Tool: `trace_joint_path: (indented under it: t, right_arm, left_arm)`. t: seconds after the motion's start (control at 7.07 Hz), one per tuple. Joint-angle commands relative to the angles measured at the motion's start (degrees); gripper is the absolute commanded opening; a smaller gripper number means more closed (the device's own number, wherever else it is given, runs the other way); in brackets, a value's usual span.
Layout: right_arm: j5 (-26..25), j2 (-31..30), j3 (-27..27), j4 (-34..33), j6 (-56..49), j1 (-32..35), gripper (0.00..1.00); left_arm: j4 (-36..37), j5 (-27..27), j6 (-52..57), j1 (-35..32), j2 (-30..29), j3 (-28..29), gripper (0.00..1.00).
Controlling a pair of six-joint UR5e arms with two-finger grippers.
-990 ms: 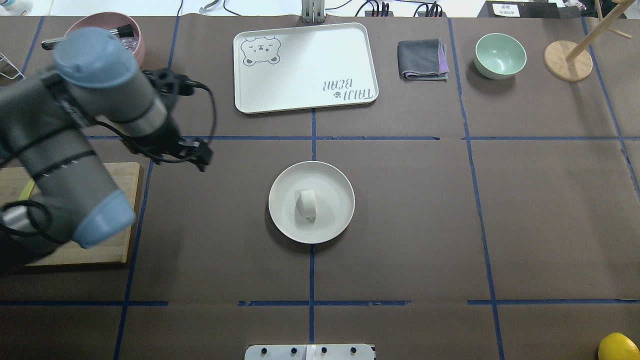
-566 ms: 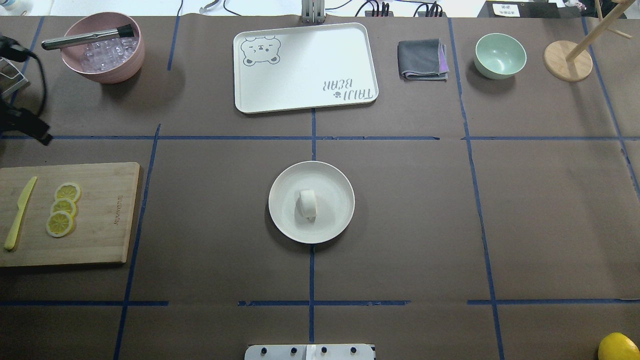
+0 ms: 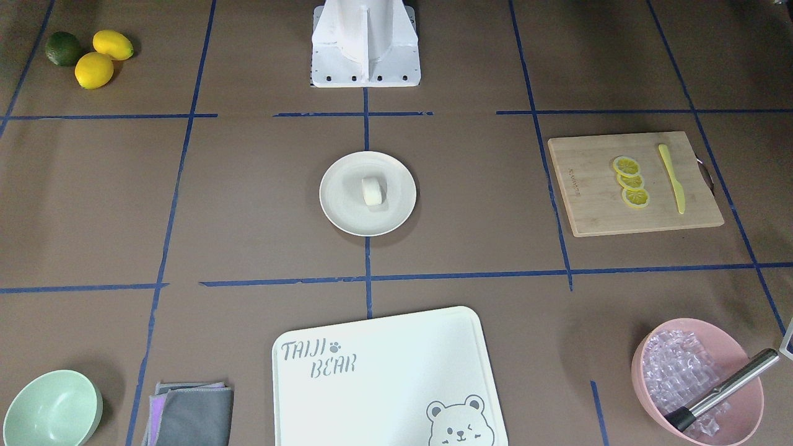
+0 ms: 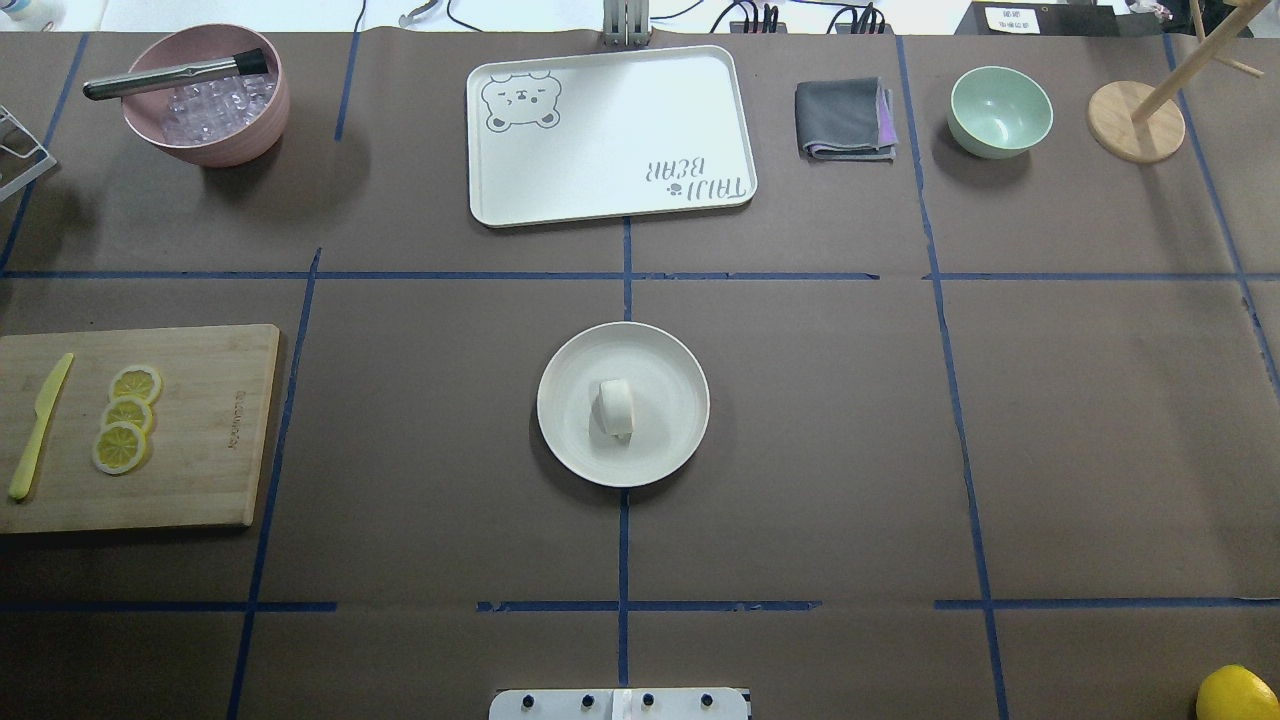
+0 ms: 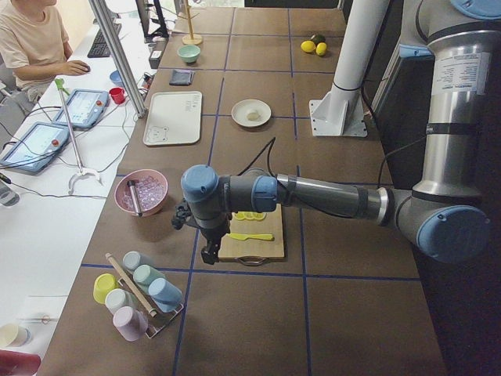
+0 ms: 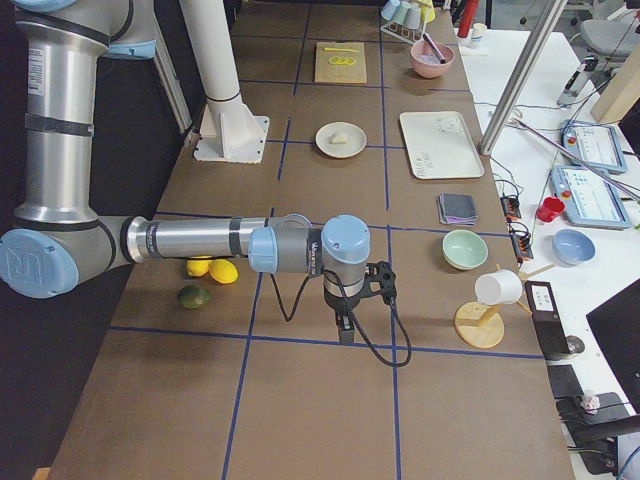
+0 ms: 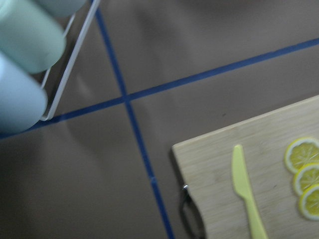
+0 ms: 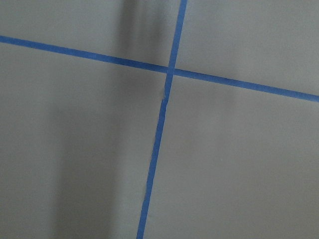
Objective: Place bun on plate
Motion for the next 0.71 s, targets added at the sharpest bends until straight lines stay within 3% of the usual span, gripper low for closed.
trace_joint_path:
  t: [0.0,0.57]
  right_arm:
    - [0.0,0.0,-0.02,0.0,0.0,0.0,1.0]
    - [0.0,0.0,0.07,0.0,0.0,0.0,1.0]
  left_arm:
    - [-0.05,-0.23,0.63,-2.95,3.95,0.63,1.0]
    - [-0.4,-0.05,0.36,-2.95,3.09,0.89,1.0]
